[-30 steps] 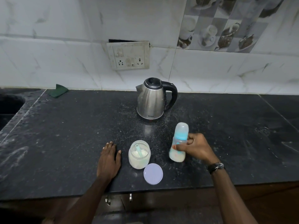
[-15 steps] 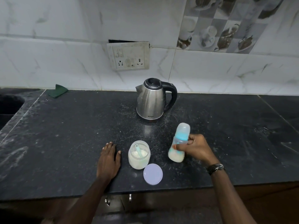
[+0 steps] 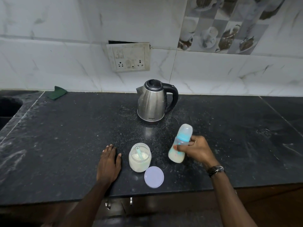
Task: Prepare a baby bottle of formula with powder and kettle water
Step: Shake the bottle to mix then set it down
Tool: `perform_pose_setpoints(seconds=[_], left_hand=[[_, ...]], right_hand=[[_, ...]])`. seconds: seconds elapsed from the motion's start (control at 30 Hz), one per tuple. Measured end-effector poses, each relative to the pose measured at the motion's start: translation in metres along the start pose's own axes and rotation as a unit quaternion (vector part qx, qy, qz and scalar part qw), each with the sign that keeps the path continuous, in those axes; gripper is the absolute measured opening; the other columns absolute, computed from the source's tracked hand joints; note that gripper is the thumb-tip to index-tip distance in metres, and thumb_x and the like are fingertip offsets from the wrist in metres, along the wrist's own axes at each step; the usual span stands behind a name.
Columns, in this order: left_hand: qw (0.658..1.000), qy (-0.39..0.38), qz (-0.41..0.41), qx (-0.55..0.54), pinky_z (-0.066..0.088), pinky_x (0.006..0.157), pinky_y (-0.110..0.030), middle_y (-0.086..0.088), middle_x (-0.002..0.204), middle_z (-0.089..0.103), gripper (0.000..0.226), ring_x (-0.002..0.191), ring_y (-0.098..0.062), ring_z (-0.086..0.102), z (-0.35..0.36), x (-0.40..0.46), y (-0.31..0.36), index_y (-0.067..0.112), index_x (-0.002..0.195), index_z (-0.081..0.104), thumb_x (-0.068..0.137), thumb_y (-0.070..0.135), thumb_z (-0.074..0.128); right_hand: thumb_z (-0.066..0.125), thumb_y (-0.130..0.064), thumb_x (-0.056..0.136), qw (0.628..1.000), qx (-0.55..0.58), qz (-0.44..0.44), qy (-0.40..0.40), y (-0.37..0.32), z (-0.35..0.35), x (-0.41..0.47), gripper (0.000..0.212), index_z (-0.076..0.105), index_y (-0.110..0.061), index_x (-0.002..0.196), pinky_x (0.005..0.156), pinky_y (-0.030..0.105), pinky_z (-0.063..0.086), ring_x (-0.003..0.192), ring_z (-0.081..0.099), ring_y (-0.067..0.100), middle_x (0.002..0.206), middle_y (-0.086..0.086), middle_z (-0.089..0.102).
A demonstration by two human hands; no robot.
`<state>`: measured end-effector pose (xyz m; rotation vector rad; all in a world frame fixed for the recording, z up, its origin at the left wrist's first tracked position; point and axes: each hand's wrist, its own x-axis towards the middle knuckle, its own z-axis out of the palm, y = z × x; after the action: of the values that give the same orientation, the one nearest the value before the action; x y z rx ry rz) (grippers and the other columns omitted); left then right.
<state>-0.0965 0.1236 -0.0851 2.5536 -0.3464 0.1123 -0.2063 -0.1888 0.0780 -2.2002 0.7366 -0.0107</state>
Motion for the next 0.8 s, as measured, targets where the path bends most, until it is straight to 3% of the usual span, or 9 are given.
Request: perform_pose_setpoints(seconds=[0.07,0.13,0.2,0.27,0.37,0.47,0.57,0.7,0.8], left_hand=[[1.0,-0.004,-0.002,0.0,0.029,0.12,-0.045,-0.025,0.145,0.052,0.055,0.139,-0.038,0.046,0.001,-0.001,0.0,-0.005,0.133,0.06,0.097,0.035,0.043],[1.0,-0.004,-0.006,0.001,0.029,0.12,-0.045,-0.025,0.146,0.052,0.056,0.139,-0.037,0.046,0.0,-0.001,-0.001,-0.004,0.133,0.059,0.097,0.035,0.043],[1.0,0.001,-0.002,0.0,0.03,0.12,-0.045,-0.025,0.145,0.053,0.055,0.139,-0.037,0.047,0.001,0.0,-0.002,-0.004,0.132,0.06,0.097,0.035,0.044],[1.0,-0.002,-0.002,0.0,0.031,0.12,-0.046,-0.025,0.144,0.054,0.054,0.138,-0.038,0.047,0.002,0.0,-0.001,-0.004,0.131,0.061,0.097,0.035,0.044],[1.0,-0.005,-0.004,0.0,0.031,0.119,-0.047,-0.025,0.144,0.053,0.051,0.139,-0.038,0.047,0.002,0.0,-0.002,-0.004,0.132,0.06,0.099,0.032,0.046],[1.0,0.001,-0.003,-0.001,0.03,0.12,-0.047,-0.025,0.146,0.052,0.044,0.14,-0.038,0.045,0.002,0.0,0.0,-0.004,0.132,0.06,0.102,0.027,0.052],[1.0,0.0,-0.003,-0.001,0.031,0.12,-0.047,-0.025,0.146,0.052,0.043,0.14,-0.038,0.045,0.002,-0.001,-0.001,-0.004,0.133,0.06,0.102,0.025,0.054],[1.0,0.0,-0.005,-0.002,0.028,0.121,-0.045,-0.024,0.148,0.05,0.041,0.142,-0.036,0.043,0.001,0.0,0.0,-0.003,0.134,0.059,0.101,0.021,0.059],[1.0,-0.002,-0.005,0.0,0.028,0.121,-0.045,-0.024,0.148,0.051,0.042,0.142,-0.036,0.043,0.001,-0.001,0.0,-0.003,0.134,0.059,0.101,0.022,0.058]], right_hand=[[0.088,-0.047,0.052,0.999,0.003,0.004,0.041,0.002,0.0,0.005,0.049,0.075,-0.018,0.089,0.064,0.03,0.055,0.072,0.071,0.01,0.083,-0.004,0.076],[0.083,-0.058,0.045,0.998,-0.044,0.025,0.03,0.002,-0.001,0.003,0.054,0.072,-0.019,0.081,0.064,0.033,0.054,0.073,0.069,0.016,0.079,-0.004,0.073],[0.088,-0.049,0.048,0.999,-0.019,0.014,-0.03,0.003,-0.001,0.0,0.048,0.074,-0.016,0.079,0.069,0.037,0.059,0.073,0.072,0.014,0.079,-0.002,0.076],[0.092,-0.039,0.052,1.0,0.012,0.014,-0.016,0.004,0.001,-0.001,0.042,0.077,-0.014,0.083,0.076,0.043,0.061,0.074,0.073,0.012,0.084,0.002,0.078],[0.082,-0.061,0.041,1.0,-0.013,0.014,0.009,0.007,0.0,0.004,0.058,0.075,-0.019,0.079,0.07,0.038,0.06,0.073,0.071,0.013,0.078,-0.004,0.075],[0.082,-0.061,0.041,0.999,-0.02,0.036,-0.021,0.006,-0.005,0.001,0.056,0.074,-0.015,0.072,0.062,0.034,0.056,0.065,0.069,0.014,0.074,-0.001,0.074],[0.079,-0.062,0.042,0.999,0.002,0.016,0.037,0.006,-0.006,0.004,0.056,0.075,-0.019,0.077,0.069,0.039,0.06,0.071,0.071,0.015,0.076,-0.004,0.074],[0.092,-0.036,0.053,0.997,0.036,0.015,-0.059,0.005,-0.011,0.005,0.04,0.077,-0.014,0.083,0.081,0.045,0.061,0.08,0.075,0.017,0.082,-0.001,0.078],[0.085,-0.054,0.044,0.999,-0.033,0.001,-0.013,0.008,-0.014,0.005,0.054,0.075,-0.018,0.083,0.072,0.038,0.06,0.074,0.073,0.011,0.079,-0.005,0.076]])
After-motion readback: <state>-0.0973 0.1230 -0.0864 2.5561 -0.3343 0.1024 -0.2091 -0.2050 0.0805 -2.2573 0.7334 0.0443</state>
